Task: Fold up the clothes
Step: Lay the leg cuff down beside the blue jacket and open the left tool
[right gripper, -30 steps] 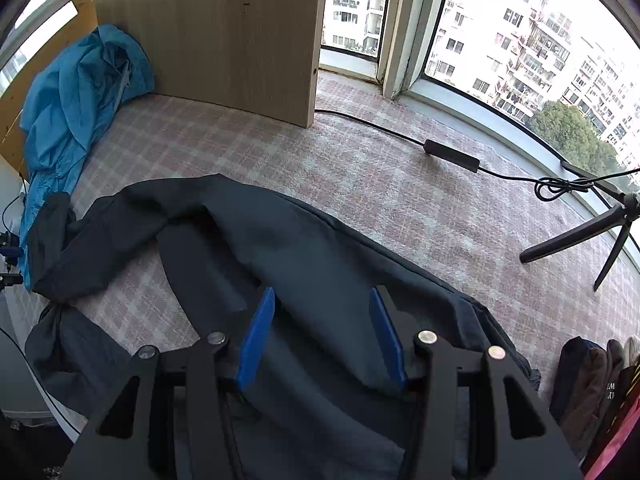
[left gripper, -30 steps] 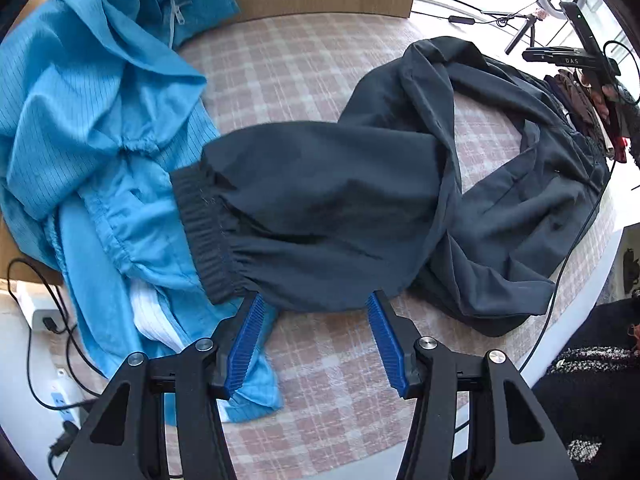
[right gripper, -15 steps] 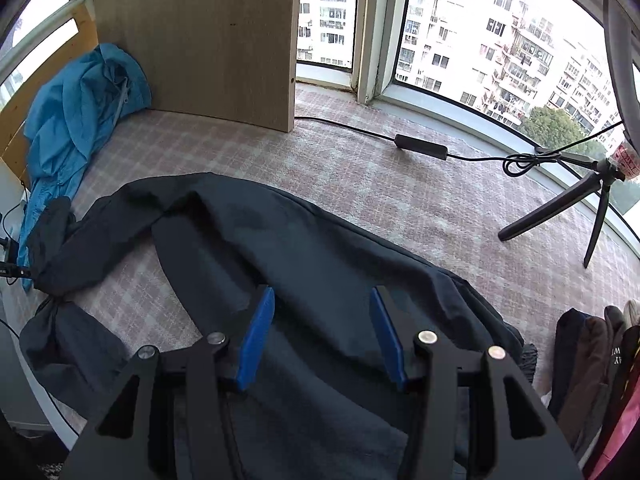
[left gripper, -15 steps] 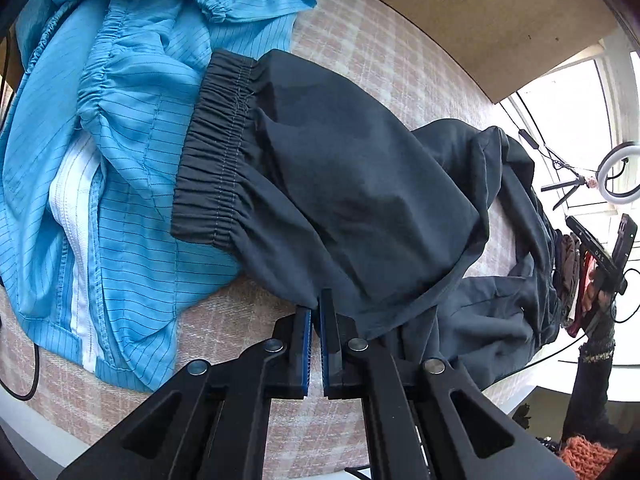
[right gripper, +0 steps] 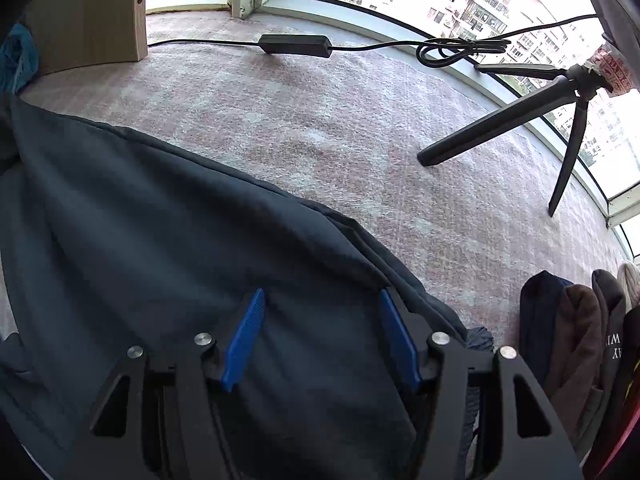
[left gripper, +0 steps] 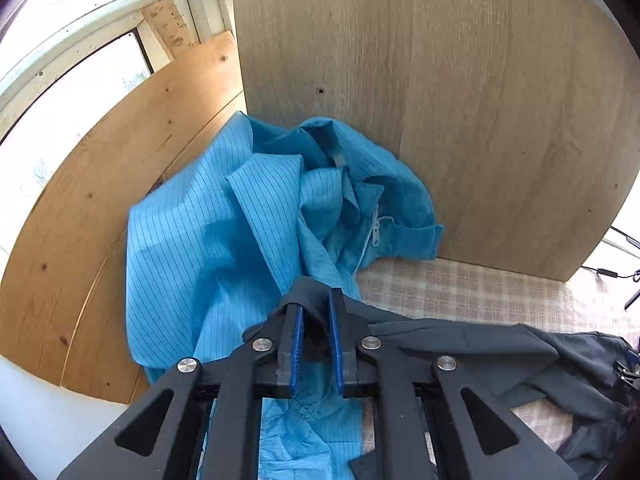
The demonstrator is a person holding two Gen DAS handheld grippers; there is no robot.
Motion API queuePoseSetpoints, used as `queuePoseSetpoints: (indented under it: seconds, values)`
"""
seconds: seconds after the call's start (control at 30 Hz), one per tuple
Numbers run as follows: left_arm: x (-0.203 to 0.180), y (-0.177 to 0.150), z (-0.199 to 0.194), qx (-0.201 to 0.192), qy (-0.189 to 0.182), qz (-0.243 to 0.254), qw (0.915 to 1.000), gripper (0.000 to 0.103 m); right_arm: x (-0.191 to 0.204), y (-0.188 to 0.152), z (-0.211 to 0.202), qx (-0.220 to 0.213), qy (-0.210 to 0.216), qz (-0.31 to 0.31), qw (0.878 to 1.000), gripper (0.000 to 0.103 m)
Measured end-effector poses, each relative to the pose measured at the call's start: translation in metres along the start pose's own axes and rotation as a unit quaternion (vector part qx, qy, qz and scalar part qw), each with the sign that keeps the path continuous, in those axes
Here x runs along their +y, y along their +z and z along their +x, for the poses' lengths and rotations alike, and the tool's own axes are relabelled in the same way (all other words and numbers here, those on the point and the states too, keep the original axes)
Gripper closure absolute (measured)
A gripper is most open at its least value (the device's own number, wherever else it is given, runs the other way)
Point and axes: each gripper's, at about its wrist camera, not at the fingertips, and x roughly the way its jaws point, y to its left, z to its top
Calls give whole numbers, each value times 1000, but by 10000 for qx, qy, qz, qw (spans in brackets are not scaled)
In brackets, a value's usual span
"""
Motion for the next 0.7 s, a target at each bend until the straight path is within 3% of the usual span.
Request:
queuePoseSetpoints:
  seconds: [0.07,0.1,0.13,0.17,0.3,0.4,0.5,0.63,0.7]
  values:
    - [-1,-16,-6,59,-226,224,9995,71,-6,4,3,-31,-228,11,9997,38]
    - [-3,-27,-8,106,-344,362,9987,52,-8,5,3,-69,-402,19,9992,38]
    - [-5,-43,-9,193,-449,544,9973,47,-11,5,1,-73,-529,122,9985,38]
    - [-9,-62,-5,350,-522,749,9952,47,-13,4,-2,-90,-602,230,9979,38]
    - [-14,-133,19,1074,-553,1053,9871,47,-8,-14,-46,-457,334,522,9970,38]
    - [-10,-175,32,1482,-912,803,9815,47,15,-33,-87,-650,918,311,9932,38]
    - [-21,-210,42,1965,-1284,620,9701,49,47,-52,-118,-690,1333,45,9887,38]
    - [-45,-228,51,2052,-1143,962,9673,49,57,-83,-146,-695,1544,121,9855,38]
    - [-56,-234,57,2132,-1125,1091,9644,50,43,-101,-160,-719,1539,359,9848,38]
